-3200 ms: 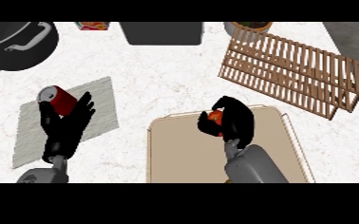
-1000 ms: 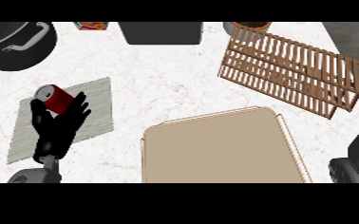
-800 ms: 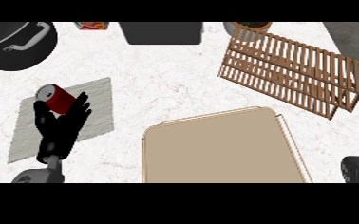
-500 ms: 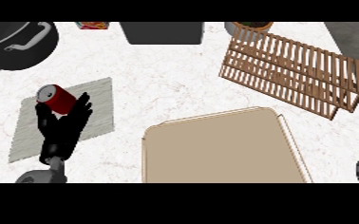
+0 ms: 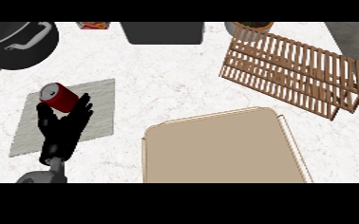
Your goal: Pick the tomato from the tray and place it in the tiered shelf
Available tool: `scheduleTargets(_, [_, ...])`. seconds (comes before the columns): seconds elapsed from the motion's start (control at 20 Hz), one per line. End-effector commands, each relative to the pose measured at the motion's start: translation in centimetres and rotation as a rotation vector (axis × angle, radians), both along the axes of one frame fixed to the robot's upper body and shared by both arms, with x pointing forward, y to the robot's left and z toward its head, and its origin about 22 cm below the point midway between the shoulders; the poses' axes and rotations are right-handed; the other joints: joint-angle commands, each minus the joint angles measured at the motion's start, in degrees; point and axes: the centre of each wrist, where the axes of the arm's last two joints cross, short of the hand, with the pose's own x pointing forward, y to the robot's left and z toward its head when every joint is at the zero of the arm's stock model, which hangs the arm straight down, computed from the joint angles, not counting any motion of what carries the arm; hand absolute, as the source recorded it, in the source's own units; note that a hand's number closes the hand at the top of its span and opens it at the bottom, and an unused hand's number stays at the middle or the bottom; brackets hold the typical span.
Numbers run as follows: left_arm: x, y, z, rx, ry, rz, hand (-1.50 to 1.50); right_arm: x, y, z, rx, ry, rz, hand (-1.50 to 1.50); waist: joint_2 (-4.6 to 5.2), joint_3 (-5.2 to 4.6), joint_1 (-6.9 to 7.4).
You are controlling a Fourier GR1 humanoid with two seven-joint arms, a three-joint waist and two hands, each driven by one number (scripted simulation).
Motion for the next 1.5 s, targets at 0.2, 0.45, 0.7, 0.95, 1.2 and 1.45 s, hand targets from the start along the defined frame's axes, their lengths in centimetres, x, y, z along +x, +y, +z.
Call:
scheduleTargets(0.2, [-0.9, -0.4, -0.6, -0.014, 0.035, 0.012, 0.0, 1.5, -0.8, -1.3, -0.004, -0.029, 0.055, 1.5, 0.08, -0.2, -0.01])
scheduleTargets(0.45, [0.1, 1.6, -0.1, 0.0, 0.03, 0.003, 0.0, 2.1, -1.3, 1.1, 0.003, -0.021, 0.061, 1.5, 0.13, -0.22, 0.05])
scheduleTargets(0.7, [0.8, 0.3, -0.9, -0.012, 0.024, 0.016, 0.0, 1.4, -1.8, -0.5, 0.057, -0.049, 0.018, 1.5, 0.07, -0.21, -0.54])
scheduleTargets(0.95, [-0.7, 0.3, -0.1, 0.005, 0.019, 0.01, 0.0, 1.0, -2.7, 1.1, 0.229, -0.187, -0.047, -1.5, -0.01, -0.18, -0.01])
scheduleTargets(1.2, [-0.9, 0.8, -1.2, -0.017, 0.027, 0.015, 0.0, 1.2, -1.8, -0.6, 0.405, -0.295, -0.019, -1.5, 0.08, -0.2, 0.03])
scheduleTargets(1.45, [-0.1, 0.6, 0.0, -0.015, 0.028, 0.01, 0.0, -1.1, -4.7, 3.4, 0.562, -0.407, 0.001, -1.5, -0.13, -0.18, -0.4])
